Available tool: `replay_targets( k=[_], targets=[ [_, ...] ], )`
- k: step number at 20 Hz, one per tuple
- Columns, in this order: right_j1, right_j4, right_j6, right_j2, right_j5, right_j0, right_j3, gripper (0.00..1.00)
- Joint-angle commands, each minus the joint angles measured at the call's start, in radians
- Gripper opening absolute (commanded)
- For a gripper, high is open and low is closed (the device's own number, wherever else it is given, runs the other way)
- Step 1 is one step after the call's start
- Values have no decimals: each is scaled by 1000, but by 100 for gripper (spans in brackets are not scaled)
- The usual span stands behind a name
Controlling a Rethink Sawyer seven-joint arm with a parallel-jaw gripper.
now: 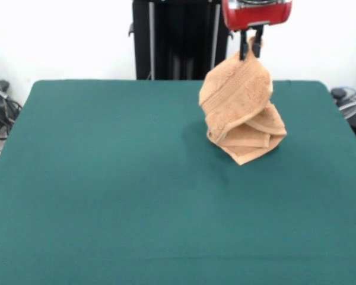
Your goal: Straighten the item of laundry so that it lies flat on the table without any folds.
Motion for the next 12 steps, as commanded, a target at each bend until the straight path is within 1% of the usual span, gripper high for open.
replay_targets(
  k=[1,8,12],
  targets=[
    [40,-18,5,51,67,-28,-54,0],
    [50,-14,9,61,56,-36,-62,0],
    [47,-19,11,58,80,-30,-86,0]
  ],
)
